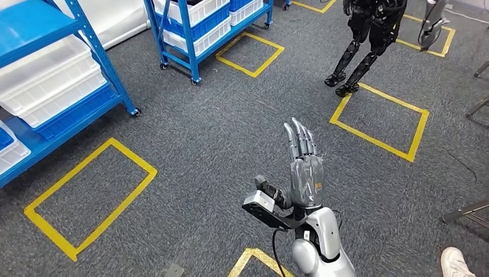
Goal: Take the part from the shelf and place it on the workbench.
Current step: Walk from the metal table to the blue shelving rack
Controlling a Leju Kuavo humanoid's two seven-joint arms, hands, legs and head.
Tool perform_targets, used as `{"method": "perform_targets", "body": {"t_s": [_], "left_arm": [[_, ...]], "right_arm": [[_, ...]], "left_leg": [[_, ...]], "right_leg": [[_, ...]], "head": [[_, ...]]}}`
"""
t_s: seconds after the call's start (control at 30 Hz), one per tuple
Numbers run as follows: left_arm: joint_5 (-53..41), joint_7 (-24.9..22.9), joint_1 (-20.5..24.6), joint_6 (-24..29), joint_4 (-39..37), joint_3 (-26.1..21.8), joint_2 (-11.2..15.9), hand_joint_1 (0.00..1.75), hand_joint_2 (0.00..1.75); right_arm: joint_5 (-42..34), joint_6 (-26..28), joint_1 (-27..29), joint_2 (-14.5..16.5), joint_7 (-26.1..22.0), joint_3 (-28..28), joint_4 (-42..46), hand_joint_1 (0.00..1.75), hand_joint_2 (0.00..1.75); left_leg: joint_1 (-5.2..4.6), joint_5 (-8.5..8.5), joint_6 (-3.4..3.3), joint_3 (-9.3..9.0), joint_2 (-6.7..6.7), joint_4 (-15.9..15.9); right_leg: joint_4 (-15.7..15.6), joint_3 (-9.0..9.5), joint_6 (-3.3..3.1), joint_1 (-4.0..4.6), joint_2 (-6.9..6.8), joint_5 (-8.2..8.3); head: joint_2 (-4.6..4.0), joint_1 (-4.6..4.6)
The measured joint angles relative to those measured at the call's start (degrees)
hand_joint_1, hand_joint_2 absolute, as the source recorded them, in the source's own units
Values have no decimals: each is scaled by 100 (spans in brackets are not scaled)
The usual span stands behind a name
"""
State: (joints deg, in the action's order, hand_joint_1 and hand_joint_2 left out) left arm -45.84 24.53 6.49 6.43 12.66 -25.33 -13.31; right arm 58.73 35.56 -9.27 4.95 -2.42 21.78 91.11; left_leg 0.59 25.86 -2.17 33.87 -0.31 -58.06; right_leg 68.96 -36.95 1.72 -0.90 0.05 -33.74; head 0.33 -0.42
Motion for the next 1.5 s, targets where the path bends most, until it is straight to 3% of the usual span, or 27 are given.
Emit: {"method": "perform_targets", "body": {"t_s": [0.07,0.1,0.13,0.2,0.23,0.3,0.4,0.47,0.53,0.6,0.63,0.67,0.73,0.77,0.83,0.93,0.97,1.03,1.1,1.13,1.17,1.23,1.3,1.37,1.43,1.5], "left_arm": [[-2,-1,-6,0,0,0,1,0,0],[-2,-1,-13,0,0,0,2,0,0],[-3,-1,-17,-1,0,0,1,0,0],[-7,-1,-19,-2,0,-1,0,0,0],[-9,-1,-15,-2,0,-1,-1,0,0],[-13,0,-2,-1,0,-2,-1,0,0],[-28,0,12,2,0,-2,0,0,0],[-35,1,18,5,0,-2,0,0,0],[-39,1,11,20,0,-2,0,0,0],[-45,-1,-7,55,0,-2,2,0,0],[-49,-2,-13,73,0,-2,3,0,0],[-51,-2,-15,85,0,-2,4,0,0],[-51,0,-11,94,0,-3,4,0,0],[-51,3,-2,96,0,-3,4,0,0],[-51,8,9,98,0,-4,4,0,0],[-54,11,1,100,0,-7,1,0,0],[-55,13,1,100,0,-8,-1,0,0],[-56,14,4,98,0,-9,-3,0,0],[-56,15,-3,98,0,-9,-3,0,0],[-57,15,-7,98,0,-9,-3,0,0],[-57,15,-8,98,0,-9,-3,0,0],[-62,15,-2,98,0,-9,-3,0,0],[-78,16,9,99,0,-10,-3,0,0],[-91,17,5,100,0,-11,-3,0,0],[-91,18,-12,102,0,-11,0,0,0],[-91,19,-9,103,0,-11,1,0,0]], "right_arm": [[-2,0,25,-2,0,1,-2,0,0],[-3,0,33,-3,-1,0,-3,0,0],[-3,0,34,-3,-1,1,-3,0,0],[-3,0,30,-3,-1,0,-3,0,0],[-3,-1,26,-3,-1,1,-3,0,0],[-5,-1,23,-2,0,0,-2,0,0],[-7,0,24,0,1,-1,0,0,0],[-3,-1,19,1,0,-1,1,0,0],[-3,-8,18,1,-1,-1,1,0,0],[-14,-26,25,1,-1,-1,0,0,0],[-27,-42,27,1,-1,-1,0,0,0],[-44,-55,29,1,-1,-1,0,0,0],[-74,-75,29,1,-1,-1,0,0,0],[-78,-77,29,1,-1,-1,0,0,0],[-42,-79,33,0,-1,-1,1,0,0],[40,-78,29,-2,3,-1,9,0,0],[57,-79,23,-3,5,-1,13,0,0],[84,-85,27,-8,8,-1,16,0,0],[105,-104,45,-17,10,-1,12,0,0],[112,-114,50,-22,10,-1,10,0,0],[115,-122,51,-26,10,-1,9,0,0],[117,-131,50,-31,10,-1,8,0,0],[117,-137,53,-36,12,-1,12,0,0],[117,-142,53,-41,14,0,14,0,0],[117,-142,45,-42,14,1,16,0,0],[117,-140,45,-41,14,1,17,0,0]], "left_leg": [[-7,40,-23,-31,-2,-6],[-8,67,-23,-58,-4,-11],[-8,98,-18,-94,-7,-18],[-16,177,18,-174,-14,-36],[-26,215,49,-198,-17,-51],[-43,259,117,-212,-15,-55],[-35,319,204,-230,-2,-76],[-21,495,265,-82,1,-420],[-7,756,304,310,2,-1129],[0,789,312,642,2,-1589],[0,648,301,666,1,-1527],[-2,419,278,586,1,-1259],[-25,25,212,320,5,-550],[-42,-54,179,214,9,-297],[-76,-36,140,151,1,-134],[-34,-64,70,88,-61,-22],[-16,-77,41,61,-80,16],[-10,-78,6,42,-118,38],[-12,-69,-6,41,-184,29],[-10,-62,-3,40,-231,20],[-7,-54,8,38,-287,4],[-6,-29,45,44,-406,-38],[-8,-14,99,70,-517,-78],[1,-27,168,92,-623,-70],[6,10,232,118,-554,-117],[7,247,284,308,-271,-532]], "right_leg": [[555,-384,13,-2,-1,-106],[578,-455,14,-3,-1,-3],[402,-418,10,-4,-2,197],[-291,-142,-13,1,-5,666],[-600,-5,-34,10,-3,778],[-857,113,-81,31,10,773],[-917,166,-164,19,34,737],[-954,236,-225,1,19,715],[-957,282,-269,9,2,679],[-955,325,-287,18,5,640],[-955,356,-285,20,12,617],[-955,396,-280,21,20,591],[-951,461,-251,32,22,537],[-947,471,-227,39,18,519],[-956,466,-170,48,-10,503],[-889,458,-84,49,-59,411],[-701,376,-61,47,-58,290],[-52,41,-27,25,-38,-27],[456,-265,1,6,-29,-149],[454,-297,9,-4,-24,-56],[255,-226,14,-18,-6,126],[-420,77,6,-49,161,499],[-852,275,-11,-60,334,619],[-921,311,-49,-46,311,602],[-962,356,-120,-57,190,621],[-1002,397,-196,-65,45,628]], "head": [[0,-1],[0,-1],[0,-1],[0,0],[0,0],[0,-2],[0,-4],[0,-5],[0,-5],[0,-5],[0,-5],[0,-5],[0,-4],[0,-3],[0,-3],[0,-2],[0,-1],[0,1],[0,-1],[0,0],[0,-1],[0,0],[0,-1],[0,-1],[0,-5],[0,-12]]}}
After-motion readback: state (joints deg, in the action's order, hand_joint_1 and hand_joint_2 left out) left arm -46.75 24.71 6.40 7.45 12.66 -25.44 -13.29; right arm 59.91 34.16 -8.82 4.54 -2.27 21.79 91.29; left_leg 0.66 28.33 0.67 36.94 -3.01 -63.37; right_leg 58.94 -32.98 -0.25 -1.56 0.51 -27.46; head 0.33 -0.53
